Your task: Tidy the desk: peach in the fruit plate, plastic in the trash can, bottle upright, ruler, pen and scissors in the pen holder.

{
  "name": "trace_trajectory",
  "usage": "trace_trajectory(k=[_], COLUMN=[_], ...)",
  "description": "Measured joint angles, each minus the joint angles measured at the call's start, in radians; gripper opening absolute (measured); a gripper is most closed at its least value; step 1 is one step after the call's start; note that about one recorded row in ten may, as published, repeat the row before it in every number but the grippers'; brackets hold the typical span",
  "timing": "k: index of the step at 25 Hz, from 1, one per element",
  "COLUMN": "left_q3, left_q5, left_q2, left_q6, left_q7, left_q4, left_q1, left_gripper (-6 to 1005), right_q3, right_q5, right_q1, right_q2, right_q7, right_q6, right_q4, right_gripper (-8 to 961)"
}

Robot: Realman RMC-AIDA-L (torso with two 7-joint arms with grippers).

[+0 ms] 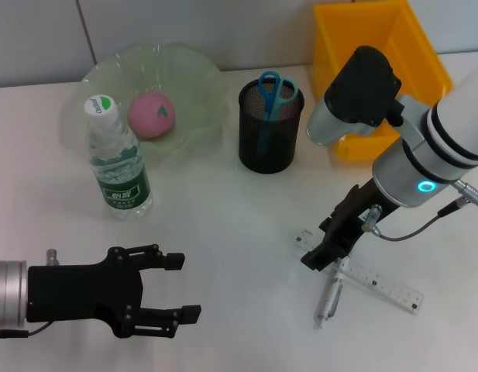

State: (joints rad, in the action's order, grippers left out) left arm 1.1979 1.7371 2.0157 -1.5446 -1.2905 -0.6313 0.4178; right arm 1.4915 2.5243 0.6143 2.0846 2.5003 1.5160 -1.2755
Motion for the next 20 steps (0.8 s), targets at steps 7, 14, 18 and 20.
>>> trace_trajectory(k=[7,14,18,20], left_q3=[-0.008,-0.018,-0.019,-0.021], left_q5=[0.017,0.018,0.017,0.016], left_q2=[-0.008,-0.008,-0.006,-0.005], left_q6=[0.001,-0.005,-0.008,-0.009], left_q7=[0.019,0.014,0.011,0.010], left_q4=[-0.005,-0.005,-0.005,-0.005], left_q1=[0.003,0.003,0.003,0.003], left_gripper=[859,859,860,860], right_q3=[0.021,0.026,0.027,0.027], right_q5=[0.008,0.027,0.028,0.027], right_q1=[-0.008,-0.019,-0.020,-0.020], right_q2=[-0.002,-0.003,-0.003,-0.003], right_q7=[0.000,-0.005,-0.020,-0.022], right_q6=[-0.022,-0.047,-0.057,-0.058], right_q4=[0.002,0.004,0.007,0.009], right_gripper=[677,676,676,676])
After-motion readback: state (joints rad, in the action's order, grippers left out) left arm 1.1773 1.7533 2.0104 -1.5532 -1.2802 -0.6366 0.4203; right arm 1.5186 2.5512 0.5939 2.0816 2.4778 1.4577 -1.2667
